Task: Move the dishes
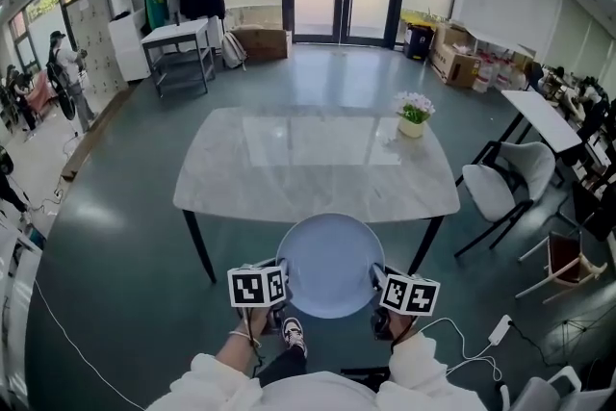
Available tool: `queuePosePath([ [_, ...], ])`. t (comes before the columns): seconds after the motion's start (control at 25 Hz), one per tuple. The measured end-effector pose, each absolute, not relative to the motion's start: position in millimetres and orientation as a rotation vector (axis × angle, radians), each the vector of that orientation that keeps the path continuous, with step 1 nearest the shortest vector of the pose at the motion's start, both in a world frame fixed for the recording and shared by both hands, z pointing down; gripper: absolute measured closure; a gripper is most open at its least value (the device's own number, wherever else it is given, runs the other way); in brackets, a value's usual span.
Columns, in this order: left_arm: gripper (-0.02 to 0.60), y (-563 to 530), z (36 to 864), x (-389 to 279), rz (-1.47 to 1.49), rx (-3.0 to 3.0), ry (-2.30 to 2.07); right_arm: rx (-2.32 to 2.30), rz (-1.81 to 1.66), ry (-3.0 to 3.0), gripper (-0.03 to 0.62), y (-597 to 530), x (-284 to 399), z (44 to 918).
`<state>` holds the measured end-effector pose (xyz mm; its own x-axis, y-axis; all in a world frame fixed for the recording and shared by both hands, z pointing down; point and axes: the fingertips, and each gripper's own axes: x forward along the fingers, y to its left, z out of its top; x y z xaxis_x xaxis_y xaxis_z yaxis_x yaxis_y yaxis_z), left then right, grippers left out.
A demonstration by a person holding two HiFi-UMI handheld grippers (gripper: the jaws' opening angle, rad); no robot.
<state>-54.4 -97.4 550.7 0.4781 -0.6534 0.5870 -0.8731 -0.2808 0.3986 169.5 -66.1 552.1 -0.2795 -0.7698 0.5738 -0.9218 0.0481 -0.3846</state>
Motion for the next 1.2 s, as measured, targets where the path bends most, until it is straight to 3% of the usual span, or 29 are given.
queuePosePath([
  [1.2, 0.557, -318.3, 562.4, -68.9, 0.373, 2.022, -1.173, 1.814, 1.047, -2.016, 0.503, -281.8, 155.1, 554.9],
])
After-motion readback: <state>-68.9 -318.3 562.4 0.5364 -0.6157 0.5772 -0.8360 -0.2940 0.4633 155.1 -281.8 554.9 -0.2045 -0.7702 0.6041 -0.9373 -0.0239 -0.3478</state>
